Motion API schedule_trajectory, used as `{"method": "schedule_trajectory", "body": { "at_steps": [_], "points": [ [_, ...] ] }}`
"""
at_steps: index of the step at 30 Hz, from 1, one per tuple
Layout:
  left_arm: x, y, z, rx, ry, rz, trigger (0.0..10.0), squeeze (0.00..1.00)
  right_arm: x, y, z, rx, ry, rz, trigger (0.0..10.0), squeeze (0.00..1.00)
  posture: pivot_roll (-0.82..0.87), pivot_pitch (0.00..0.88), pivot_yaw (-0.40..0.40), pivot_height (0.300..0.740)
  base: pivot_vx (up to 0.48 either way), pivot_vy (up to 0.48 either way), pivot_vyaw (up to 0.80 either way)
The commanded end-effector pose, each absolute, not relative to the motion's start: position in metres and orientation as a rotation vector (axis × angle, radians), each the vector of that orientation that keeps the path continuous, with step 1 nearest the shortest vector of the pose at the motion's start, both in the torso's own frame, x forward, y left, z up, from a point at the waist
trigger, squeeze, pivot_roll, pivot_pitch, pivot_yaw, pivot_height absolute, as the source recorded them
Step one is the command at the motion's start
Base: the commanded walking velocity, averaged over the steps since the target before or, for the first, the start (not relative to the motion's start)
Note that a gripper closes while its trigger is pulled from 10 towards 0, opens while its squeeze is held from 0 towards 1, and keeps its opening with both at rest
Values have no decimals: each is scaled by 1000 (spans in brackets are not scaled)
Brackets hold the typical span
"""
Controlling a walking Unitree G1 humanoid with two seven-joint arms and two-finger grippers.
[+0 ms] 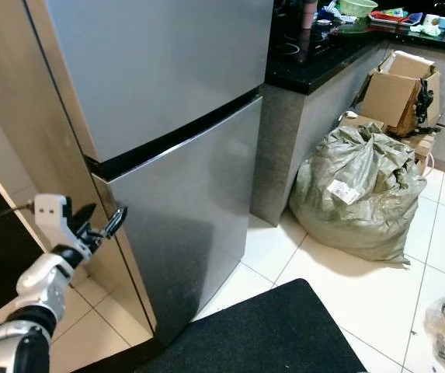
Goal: Restocking fridge
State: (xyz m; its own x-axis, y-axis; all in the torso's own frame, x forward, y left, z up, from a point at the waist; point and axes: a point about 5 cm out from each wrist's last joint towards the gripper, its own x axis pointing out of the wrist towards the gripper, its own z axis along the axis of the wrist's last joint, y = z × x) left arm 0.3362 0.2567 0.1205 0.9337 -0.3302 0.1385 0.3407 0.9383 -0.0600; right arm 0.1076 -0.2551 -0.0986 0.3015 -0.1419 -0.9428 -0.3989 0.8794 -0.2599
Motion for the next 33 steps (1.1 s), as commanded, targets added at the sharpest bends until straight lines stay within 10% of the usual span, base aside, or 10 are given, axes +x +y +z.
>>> {"method": "schedule_trajectory", "body": {
  "at_steps": [1, 33],
  "points": [
    [340, 262, 134, -45, -157, -361, 10000, 0, 106, -259, -98, -525, 1266, 174, 10000, 0, -52, 19, -26, 740, 0, 0, 0],
    [339, 212, 100, -49, 30, -602, 10000, 0, 103, -261, -98, -524, 1271, 165, 10000, 0, -66, 25, -20, 740, 0, 0, 0]
  ]
}}
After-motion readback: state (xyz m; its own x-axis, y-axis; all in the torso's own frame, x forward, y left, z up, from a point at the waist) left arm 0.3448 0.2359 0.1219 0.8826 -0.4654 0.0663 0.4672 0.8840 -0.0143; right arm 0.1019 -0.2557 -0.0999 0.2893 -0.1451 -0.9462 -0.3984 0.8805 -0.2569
